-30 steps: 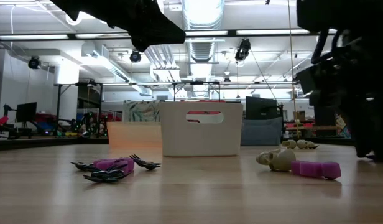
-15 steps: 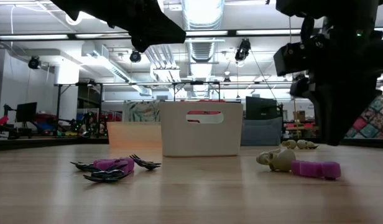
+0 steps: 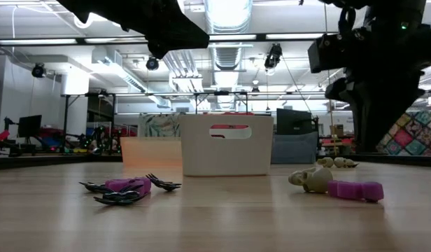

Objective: Sort Halloween decoration
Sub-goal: Put the black spider toy into the black bin

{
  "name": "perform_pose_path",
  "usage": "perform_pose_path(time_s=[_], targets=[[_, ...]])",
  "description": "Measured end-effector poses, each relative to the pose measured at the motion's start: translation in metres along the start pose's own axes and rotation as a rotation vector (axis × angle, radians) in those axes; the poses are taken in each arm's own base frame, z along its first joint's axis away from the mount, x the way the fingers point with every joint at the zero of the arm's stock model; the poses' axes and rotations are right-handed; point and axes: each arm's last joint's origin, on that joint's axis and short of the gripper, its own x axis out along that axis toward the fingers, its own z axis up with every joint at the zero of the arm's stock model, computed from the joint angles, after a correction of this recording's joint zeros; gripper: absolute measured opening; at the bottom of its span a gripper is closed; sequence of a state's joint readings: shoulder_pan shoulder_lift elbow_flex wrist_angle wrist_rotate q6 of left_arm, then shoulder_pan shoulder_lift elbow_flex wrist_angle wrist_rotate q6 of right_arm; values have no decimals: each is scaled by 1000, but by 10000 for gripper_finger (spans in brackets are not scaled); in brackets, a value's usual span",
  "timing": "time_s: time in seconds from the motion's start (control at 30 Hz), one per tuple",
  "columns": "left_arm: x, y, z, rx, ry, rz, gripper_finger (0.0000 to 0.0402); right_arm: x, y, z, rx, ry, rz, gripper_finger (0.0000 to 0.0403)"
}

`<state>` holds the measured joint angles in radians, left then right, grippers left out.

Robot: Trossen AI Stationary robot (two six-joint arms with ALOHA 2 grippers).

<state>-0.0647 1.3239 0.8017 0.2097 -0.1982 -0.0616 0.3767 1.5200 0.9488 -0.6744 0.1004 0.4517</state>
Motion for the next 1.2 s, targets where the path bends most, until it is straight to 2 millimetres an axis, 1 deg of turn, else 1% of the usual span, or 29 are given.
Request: perform_pose_path(time_s=[0.13,0.27,0.4,0.5,0.6,0.7,0.77,0.83,0.93,1.03,1.13,1.2], targets=[[0,0,0,0,-4,0,78,-12,-4,10,-2,-45,8,21],[0,0,1,7,-14,-1,77,-28,-18,25,-22,-69,-7,22],[0,0,2,16,-18,-1,78,-44,-40,41,-55,-72,-107,22],[0,0,2,23,-19,-1,78,-60,-65,57,-67,-98,-206,22],[0,0,2,35,-23,-1,78,-75,-96,72,-68,-134,-297,22],[0,0,3,49,-24,-1,78,-88,-136,85,-54,-179,-346,22],[0,0,3,60,-25,0,78,-92,-165,90,-55,-213,-362,22],[-1,0,4,66,-25,0,78,-94,-196,89,-59,-246,-357,22],[-5,1,4,68,-15,0,78,-94,-241,79,-85,-309,-252,22],[-9,2,4,72,4,0,78,-91,-281,64,-53,-429,-162,22],[-13,2,5,74,11,1,78,-88,-312,47,-3,-554,-112,22],[-15,3,3,81,15,1,78,-84,-326,38,41,-642,-89,22]])
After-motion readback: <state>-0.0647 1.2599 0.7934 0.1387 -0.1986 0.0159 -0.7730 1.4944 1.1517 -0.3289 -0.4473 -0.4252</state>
